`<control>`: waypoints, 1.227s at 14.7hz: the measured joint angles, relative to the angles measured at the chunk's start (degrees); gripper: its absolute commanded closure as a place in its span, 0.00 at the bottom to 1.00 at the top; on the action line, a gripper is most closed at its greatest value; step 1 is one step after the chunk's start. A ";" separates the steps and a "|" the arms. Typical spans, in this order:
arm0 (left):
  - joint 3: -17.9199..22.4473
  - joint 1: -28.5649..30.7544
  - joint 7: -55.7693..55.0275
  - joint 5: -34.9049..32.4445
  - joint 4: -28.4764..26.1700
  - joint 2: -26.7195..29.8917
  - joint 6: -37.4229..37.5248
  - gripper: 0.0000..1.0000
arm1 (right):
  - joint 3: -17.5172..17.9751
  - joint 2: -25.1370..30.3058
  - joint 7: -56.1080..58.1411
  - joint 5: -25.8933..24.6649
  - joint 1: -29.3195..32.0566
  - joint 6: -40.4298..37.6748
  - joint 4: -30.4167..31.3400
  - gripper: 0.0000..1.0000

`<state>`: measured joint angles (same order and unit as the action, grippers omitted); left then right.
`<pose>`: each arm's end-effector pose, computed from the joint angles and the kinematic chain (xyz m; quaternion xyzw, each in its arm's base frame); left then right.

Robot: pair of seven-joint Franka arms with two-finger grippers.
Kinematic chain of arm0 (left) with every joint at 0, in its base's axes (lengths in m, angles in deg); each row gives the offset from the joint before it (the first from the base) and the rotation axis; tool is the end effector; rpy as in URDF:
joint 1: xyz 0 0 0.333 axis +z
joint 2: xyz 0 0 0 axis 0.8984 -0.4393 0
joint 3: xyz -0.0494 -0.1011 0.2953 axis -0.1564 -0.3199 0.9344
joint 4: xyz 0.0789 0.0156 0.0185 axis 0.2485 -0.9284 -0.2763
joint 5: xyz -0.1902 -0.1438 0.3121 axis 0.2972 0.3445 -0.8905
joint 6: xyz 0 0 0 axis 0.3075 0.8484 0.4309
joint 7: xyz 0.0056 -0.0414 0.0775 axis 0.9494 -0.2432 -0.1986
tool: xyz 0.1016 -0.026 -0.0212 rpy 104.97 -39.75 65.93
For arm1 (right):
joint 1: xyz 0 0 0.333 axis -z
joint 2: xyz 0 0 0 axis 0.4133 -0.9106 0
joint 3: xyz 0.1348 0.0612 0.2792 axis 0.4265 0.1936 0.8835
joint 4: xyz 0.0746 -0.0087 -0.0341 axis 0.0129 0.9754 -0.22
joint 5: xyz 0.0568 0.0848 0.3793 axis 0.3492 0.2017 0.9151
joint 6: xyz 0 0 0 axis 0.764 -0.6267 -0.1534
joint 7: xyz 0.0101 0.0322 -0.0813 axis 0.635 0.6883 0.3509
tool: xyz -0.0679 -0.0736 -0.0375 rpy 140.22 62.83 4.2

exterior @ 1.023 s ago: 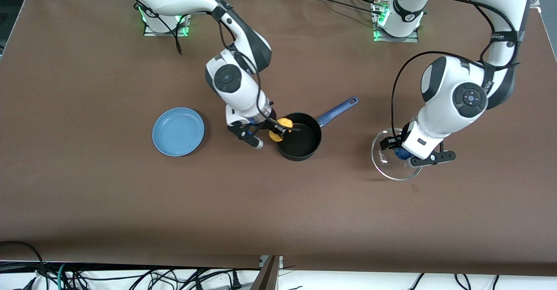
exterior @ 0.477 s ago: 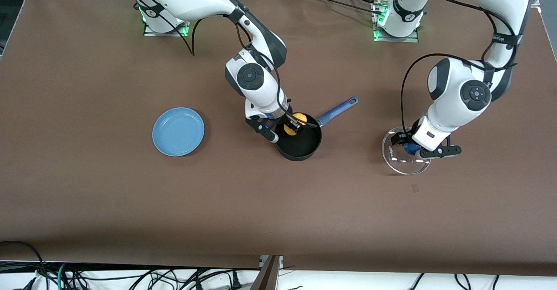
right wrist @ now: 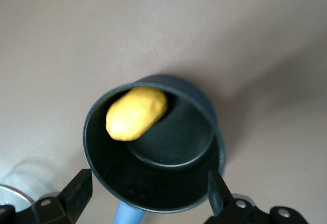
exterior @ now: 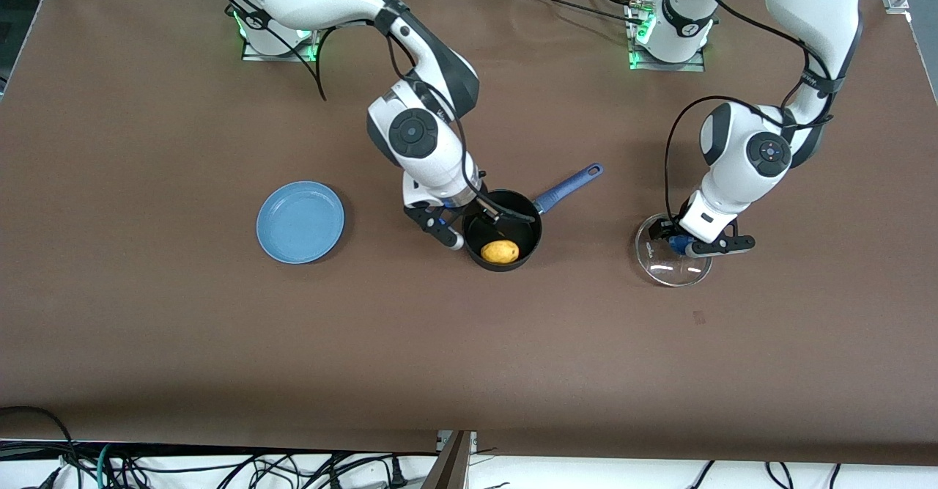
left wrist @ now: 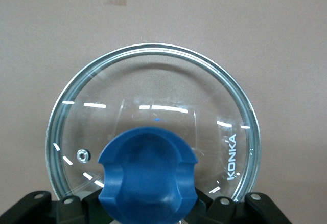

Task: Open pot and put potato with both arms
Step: 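Withdraw the right gripper while the left gripper sets the lid on the table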

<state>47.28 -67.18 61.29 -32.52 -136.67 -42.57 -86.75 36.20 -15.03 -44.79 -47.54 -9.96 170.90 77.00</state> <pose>0.5511 -0.0657 0.2070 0.9960 0.0762 0.0393 0.0244 0.5767 0.4978 0.3320 -0.9417 0.3091 0.0475 0.1237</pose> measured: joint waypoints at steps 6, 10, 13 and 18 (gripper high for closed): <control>0.00 0.02 0.58 -1.18 -0.55 -2.56 -2.70 0.06 | -0.48 5.28 29.93 -6.55 10.68 -21.42 -4.14 0.00; 0.03 0.18 0.80 -3.33 -0.34 -2.25 -2.96 0.00 | -0.74 9.31 50.99 -8.20 19.41 -30.08 -4.17 0.00; 0.08 0.23 0.81 -3.42 0.33 -1.96 -3.22 0.00 | -0.83 11.70 62.68 -8.86 25.63 -33.50 -4.20 0.00; 0.35 1.32 0.81 -3.42 2.73 1.18 -1.59 0.00 | -0.98 17.95 69.78 -12.05 30.03 -36.93 -3.78 0.00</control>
<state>47.64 -65.86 62.10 -35.95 -133.95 -41.40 -88.34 35.22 2.92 24.99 -59.60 20.07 133.96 73.22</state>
